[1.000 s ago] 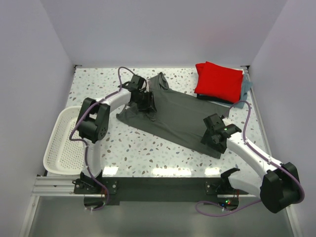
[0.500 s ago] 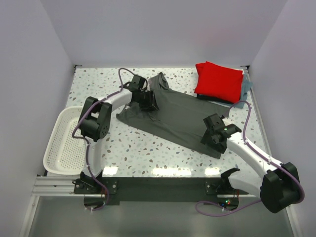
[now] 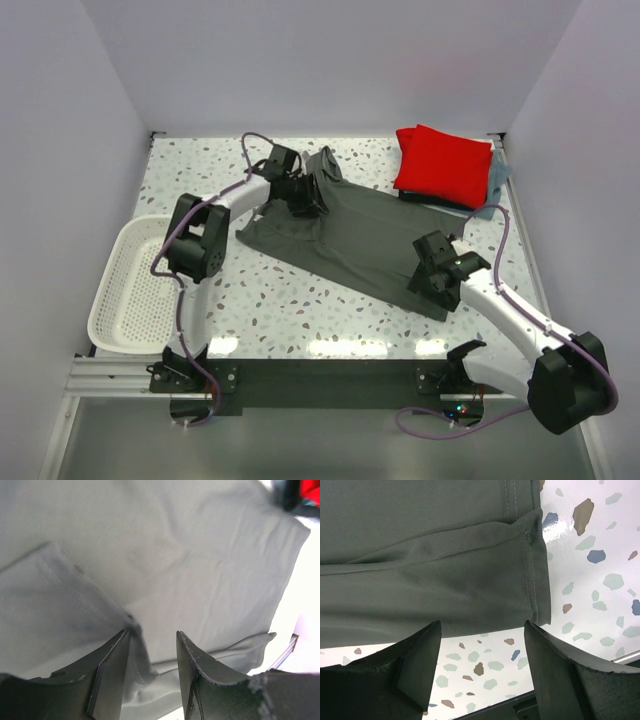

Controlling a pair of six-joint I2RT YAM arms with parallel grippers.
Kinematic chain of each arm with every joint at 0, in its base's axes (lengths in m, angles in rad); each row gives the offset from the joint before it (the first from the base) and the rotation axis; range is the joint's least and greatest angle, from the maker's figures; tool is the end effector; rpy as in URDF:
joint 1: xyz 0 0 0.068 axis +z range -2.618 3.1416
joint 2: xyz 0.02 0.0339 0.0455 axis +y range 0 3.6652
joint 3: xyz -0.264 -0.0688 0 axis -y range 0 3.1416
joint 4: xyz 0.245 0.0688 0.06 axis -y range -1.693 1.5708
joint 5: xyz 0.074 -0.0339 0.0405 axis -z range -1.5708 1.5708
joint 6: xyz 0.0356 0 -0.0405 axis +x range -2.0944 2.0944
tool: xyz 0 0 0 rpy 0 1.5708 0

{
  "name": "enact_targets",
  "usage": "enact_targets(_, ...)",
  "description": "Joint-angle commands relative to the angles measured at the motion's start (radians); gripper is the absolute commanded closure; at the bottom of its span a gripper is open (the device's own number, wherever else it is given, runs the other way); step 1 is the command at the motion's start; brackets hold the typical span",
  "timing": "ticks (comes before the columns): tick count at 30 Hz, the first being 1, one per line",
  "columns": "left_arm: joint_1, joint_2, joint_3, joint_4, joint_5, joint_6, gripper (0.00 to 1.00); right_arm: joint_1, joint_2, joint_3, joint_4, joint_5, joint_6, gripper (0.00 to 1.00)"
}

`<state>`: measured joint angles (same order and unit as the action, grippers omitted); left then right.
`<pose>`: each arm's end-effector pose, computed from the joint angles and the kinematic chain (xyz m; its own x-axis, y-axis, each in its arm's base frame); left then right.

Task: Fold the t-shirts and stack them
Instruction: Fold the tshirt

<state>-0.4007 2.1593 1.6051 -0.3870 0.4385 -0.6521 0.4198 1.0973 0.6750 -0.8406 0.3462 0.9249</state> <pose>0.4260 -0.1969 0.1693 -0.9455 -0.1962 -0.2597 0.0120 0.7764 -0.6301 0.1695 0.0624 0.2003 -0.7550 0.4856 -0.4406 0.5207 0.8524 0.0474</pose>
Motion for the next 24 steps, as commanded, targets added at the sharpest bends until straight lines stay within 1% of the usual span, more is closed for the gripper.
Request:
enact_targets(1,0.000,0.016,0.056,0.072,0.046,-0.027,0.53,0.005,-0.024,0.040,-0.011,0.020,0.014,0.29)
enact_targets(7,0.016,-0.032,0.075,0.039,0.022,0.011,0.53,0.005,-0.030,0.032,-0.009,0.019,0.017,0.29)
enact_targets(11,0.028,-0.082,0.052,-0.022,-0.055,0.081,0.53,0.005,-0.028,0.028,-0.005,0.017,0.019,0.29)
enact_targets(13,0.026,-0.119,0.017,-0.035,-0.102,0.100,0.53,0.005,-0.028,0.028,-0.002,0.017,0.017,0.29)
enact_targets(17,0.026,-0.173,-0.057,-0.053,-0.151,0.118,0.53,0.005,-0.025,0.028,0.006,0.013,0.015,0.29)
enact_targets(19,0.025,-0.197,-0.094,-0.047,-0.153,0.120,0.53,0.005,-0.022,0.026,0.012,0.011,0.015,0.29)
enact_targets(24,-0.001,-0.191,-0.112,-0.043,-0.126,0.111,0.53,0.008,-0.016,0.021,0.024,0.005,0.014,0.29)
